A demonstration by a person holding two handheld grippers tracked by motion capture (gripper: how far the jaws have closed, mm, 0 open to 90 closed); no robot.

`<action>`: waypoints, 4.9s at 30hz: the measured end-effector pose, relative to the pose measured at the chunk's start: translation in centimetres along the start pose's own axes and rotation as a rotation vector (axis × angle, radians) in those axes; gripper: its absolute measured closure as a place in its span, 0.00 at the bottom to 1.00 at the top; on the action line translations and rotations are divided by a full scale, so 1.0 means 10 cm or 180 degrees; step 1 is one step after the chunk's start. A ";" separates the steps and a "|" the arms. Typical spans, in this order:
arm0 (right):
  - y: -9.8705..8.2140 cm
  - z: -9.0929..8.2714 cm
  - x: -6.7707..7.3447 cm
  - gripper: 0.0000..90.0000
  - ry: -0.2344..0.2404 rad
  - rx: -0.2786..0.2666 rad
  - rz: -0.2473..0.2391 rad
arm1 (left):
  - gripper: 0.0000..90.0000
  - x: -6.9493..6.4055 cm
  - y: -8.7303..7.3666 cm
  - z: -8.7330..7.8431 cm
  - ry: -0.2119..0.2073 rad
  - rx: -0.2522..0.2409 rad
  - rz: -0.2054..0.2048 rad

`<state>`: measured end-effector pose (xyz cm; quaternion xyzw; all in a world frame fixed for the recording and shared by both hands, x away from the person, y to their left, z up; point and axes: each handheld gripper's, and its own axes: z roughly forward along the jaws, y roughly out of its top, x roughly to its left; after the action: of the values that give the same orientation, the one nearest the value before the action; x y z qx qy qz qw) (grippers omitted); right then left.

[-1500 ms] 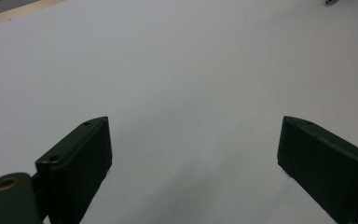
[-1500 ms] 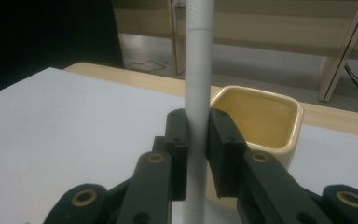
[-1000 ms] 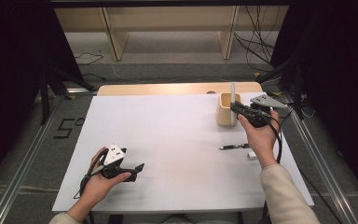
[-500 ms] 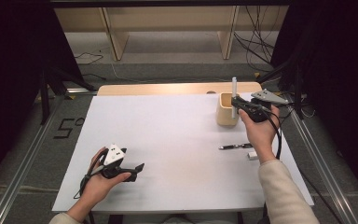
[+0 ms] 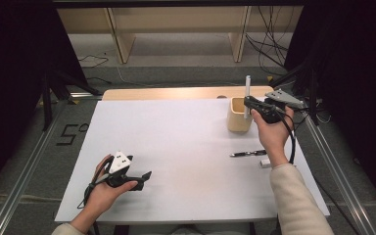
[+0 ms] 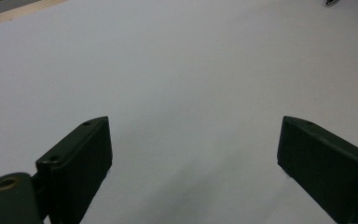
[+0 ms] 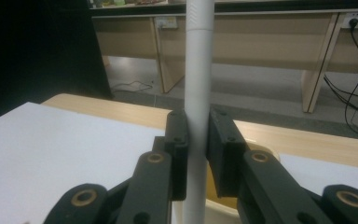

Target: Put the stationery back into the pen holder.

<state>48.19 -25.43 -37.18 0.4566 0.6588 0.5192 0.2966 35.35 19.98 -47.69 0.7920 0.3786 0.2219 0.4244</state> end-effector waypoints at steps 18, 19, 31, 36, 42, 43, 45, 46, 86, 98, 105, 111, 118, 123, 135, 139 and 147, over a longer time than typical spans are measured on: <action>0.04 0.06 -0.07 0.88 -0.0068 -0.0053 0.0029 | 0.11 0.00 0.00 0.00 -0.0001 -0.0004 -0.0003; 0.04 0.06 -0.07 0.88 -0.0071 -0.0053 0.0033 | 0.11 0.00 0.00 0.00 -0.0001 -0.0005 -0.0004; 0.06 0.13 -0.12 0.88 -0.0120 -0.0075 0.0030 | 0.11 0.00 0.00 0.00 -0.0005 -0.0005 -0.0003; 0.06 0.15 -0.13 0.88 -0.0150 -0.0107 0.0016 | 0.11 0.00 0.00 0.00 -0.0004 -0.0005 -0.0006; 0.05 0.17 -0.16 0.88 -0.0193 -0.0159 0.0025 | 0.11 0.00 0.00 0.00 -0.0004 -0.0008 -0.0002; 0.05 0.17 -0.16 0.88 -0.0200 -0.0163 0.0026 | 0.11 0.00 0.00 0.00 -0.0005 -0.0012 -0.0006; 0.04 0.19 -0.17 0.88 -0.0215 -0.0166 0.0021 | 0.11 0.00 0.00 0.00 -0.0005 -0.0004 -0.0007; 0.04 0.19 -0.17 0.88 -0.0215 -0.0166 0.0028 | 0.11 0.00 0.00 0.00 -0.0005 -0.0004 -0.0006; -0.08 0.29 -0.24 0.88 -0.0330 -0.0116 0.0022 | 0.11 0.00 0.00 0.00 -0.0006 -0.0017 -0.0006; -0.13 0.32 -0.25 0.88 -0.0359 -0.0061 0.0013 | 0.11 0.00 0.00 0.00 -0.0006 -0.0016 -0.0008; -0.15 0.33 -0.26 0.88 -0.0370 -0.0037 0.0009 | 0.11 0.00 0.00 0.00 -0.0005 -0.0020 -0.0004; -0.17 0.34 -0.27 0.88 -0.0382 -0.0004 0.0014 | 0.11 0.00 0.00 0.00 -0.0007 -0.0014 -0.0006; -0.19 0.35 -0.27 0.88 -0.0378 0.0040 0.0004 | 0.11 0.01 0.00 -0.01 -0.0006 -0.0016 -0.0005; -0.19 0.35 -0.27 0.87 -0.0367 0.0077 -0.0014 | 0.11 0.00 0.00 0.00 -0.0008 -0.0017 -0.0006; -0.20 0.34 -0.28 0.85 -0.0326 0.0184 -0.0026 | 0.11 0.01 0.00 0.00 -0.0011 -0.0011 -0.0005; -0.20 0.34 -0.28 0.83 -0.0309 0.0197 -0.0018 | 0.12 0.01 0.00 0.00 -0.0010 -0.0013 -0.0008; -0.16 0.29 -0.29 0.77 -0.0289 0.0235 -0.0023 | 0.12 0.01 0.00 -0.01 -0.0004 -0.0015 -0.0012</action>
<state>51.35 -26.94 -39.81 0.4879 0.6650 0.4722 0.3111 35.32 20.08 -47.68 0.7905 0.3793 0.2215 0.4269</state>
